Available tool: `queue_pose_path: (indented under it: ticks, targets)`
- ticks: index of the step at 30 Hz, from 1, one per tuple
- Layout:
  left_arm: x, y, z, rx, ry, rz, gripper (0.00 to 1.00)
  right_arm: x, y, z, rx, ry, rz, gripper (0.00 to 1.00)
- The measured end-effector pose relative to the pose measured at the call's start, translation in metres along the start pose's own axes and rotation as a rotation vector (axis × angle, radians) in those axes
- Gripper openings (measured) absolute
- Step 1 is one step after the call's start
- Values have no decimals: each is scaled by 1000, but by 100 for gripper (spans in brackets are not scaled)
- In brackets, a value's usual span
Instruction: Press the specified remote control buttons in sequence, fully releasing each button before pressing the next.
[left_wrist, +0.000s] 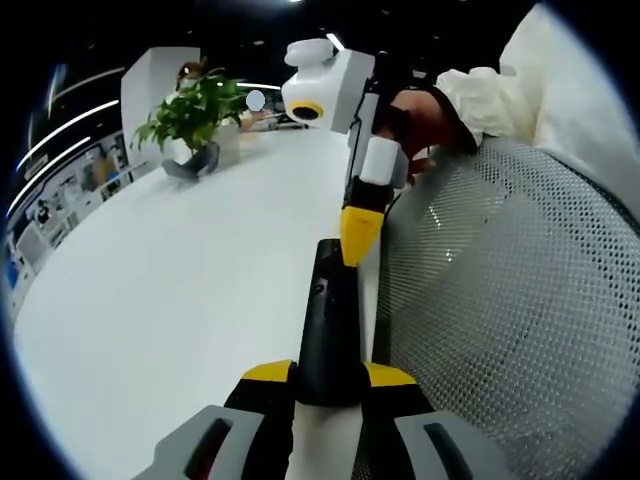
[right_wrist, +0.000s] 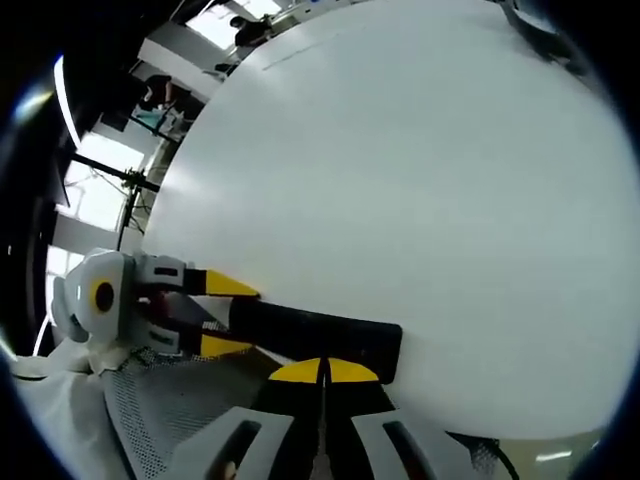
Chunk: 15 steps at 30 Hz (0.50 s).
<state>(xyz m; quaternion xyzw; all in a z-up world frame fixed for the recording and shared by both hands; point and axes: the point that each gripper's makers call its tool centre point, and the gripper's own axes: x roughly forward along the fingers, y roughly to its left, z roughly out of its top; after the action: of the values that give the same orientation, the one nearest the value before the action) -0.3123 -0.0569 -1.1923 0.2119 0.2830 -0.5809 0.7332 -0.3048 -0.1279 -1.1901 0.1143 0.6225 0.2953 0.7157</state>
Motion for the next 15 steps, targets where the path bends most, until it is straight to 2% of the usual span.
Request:
queue_pose_path:
  ticks: [15]
  targets:
    - [0,-1,0,5,-1,-2,25,-1,1,-2,-15,20,7,0]
